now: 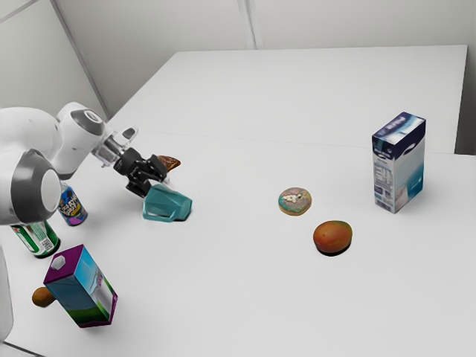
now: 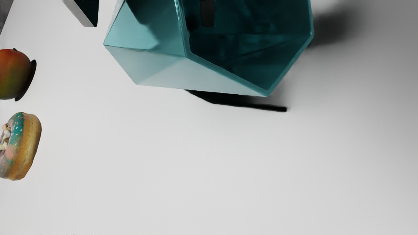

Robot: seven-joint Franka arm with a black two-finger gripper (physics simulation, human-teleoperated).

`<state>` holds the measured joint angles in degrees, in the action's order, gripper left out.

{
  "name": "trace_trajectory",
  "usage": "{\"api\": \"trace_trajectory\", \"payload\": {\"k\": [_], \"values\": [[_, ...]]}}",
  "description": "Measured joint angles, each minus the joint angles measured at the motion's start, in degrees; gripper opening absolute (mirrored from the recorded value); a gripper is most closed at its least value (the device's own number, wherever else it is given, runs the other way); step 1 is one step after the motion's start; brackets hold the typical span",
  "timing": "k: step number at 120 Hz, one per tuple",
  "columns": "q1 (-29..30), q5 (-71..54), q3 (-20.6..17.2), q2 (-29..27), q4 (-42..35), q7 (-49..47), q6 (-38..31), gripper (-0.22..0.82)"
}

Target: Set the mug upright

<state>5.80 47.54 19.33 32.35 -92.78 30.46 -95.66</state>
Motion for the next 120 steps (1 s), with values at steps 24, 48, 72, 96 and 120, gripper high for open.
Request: {"api": "trace_trajectory", "payload": {"k": [24, 48, 72, 96, 120], "values": [[0.0, 1.89, -0.01, -0.03, -0.14, -0.33, 0.04, 0.0], [-0.43, 3.84, -0.01, -0.56, -0.36, -0.55, 0.02, -0.09], [-0.7, 3.91, -0.08, -1.67, -0.81, -0.83, 0.1, -0.15], [-1.17, -1.12, -0.56, -4.97, -1.35, -2.28, -0.54, -0.16], [-8.42, -9.17, -0.28, -11.94, -9.59, -6.25, -9.04, -0.17]]}}
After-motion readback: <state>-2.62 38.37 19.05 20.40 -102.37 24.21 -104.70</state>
